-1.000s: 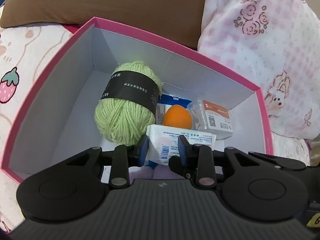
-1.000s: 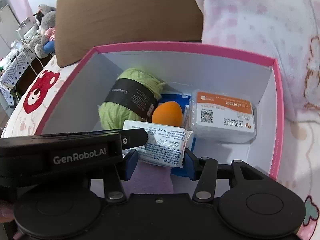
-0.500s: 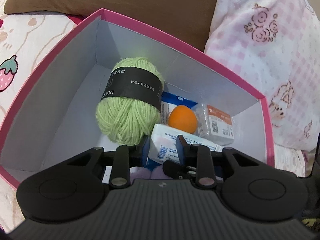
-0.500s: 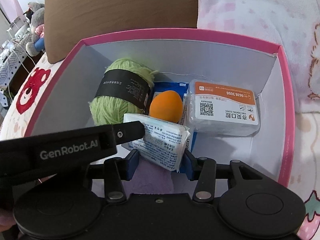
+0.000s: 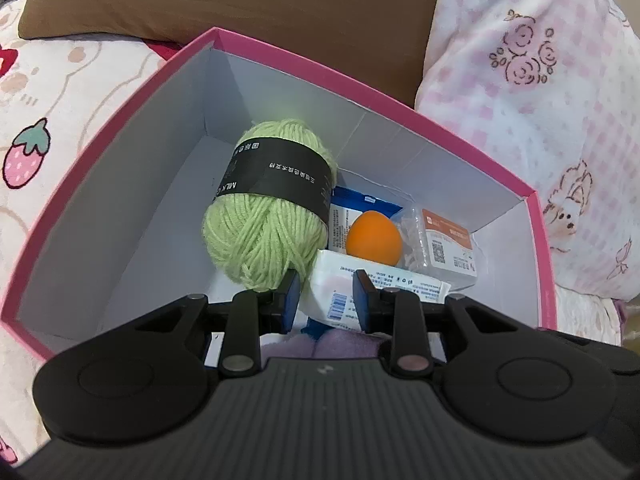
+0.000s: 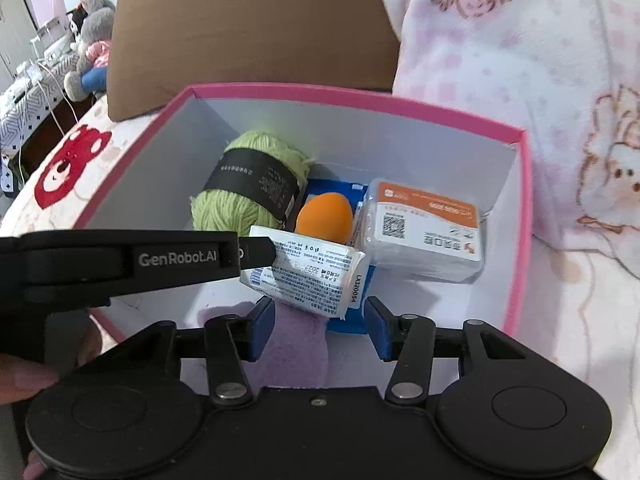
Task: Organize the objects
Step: 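Lower the medicine carton into the pink box beside the orange sponge, then open the left gripper to release the carton and withdraw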
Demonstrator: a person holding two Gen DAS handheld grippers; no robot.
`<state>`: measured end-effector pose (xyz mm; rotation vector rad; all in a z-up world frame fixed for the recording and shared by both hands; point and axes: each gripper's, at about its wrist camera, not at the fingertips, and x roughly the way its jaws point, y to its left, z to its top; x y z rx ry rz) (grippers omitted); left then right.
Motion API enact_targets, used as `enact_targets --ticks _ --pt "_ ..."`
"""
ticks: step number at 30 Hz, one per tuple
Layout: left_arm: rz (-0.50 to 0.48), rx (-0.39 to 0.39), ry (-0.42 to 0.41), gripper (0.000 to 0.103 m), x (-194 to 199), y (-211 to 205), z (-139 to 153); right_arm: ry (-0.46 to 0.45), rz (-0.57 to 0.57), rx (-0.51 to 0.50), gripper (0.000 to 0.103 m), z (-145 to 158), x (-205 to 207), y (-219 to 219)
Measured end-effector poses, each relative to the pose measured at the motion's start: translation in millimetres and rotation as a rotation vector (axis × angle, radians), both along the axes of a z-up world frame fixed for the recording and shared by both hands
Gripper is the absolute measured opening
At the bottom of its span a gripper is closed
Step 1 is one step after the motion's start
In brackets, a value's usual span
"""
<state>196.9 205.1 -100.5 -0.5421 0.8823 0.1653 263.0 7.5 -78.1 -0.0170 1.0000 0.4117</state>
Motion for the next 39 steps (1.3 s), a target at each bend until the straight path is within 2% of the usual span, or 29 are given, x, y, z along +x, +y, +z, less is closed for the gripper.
enact_targets --ticks 4,9,20,24,34,39 --pt "0.02 0.047 -0.006 0.028 -10.2 -3.9 5.1 -0.049 0.017 0.0 0.055 13.8 -13.5 -3.0" --pt "0.008 0.055 -0.021 0.028 -25.0 -9.2 11.5 -0.086 0.009 -0.009 0.055 24.1 -28.3 -3.8" --pt "-0.05 0.057 -0.121 0.028 -84.0 -34.1 57.8 -0.138 0.016 -0.017 0.056 54.0 -67.6 -23.1" --pt "-0.038 0.091 -0.153 0.029 -105.6 -45.0 75.9 -0.153 0.009 -0.006 0.056 65.4 -82.5 -31.4" --pt "-0.036 0.092 -0.147 0.032 -145.8 -64.0 105.6 -0.213 0.004 0.013 0.058 99.6 -124.2 -52.3" --pt "-0.04 0.125 -0.153 0.038 -157.0 -79.2 118.9 -0.246 -0.053 0.047 0.058 114.2 -141.5 -68.9"
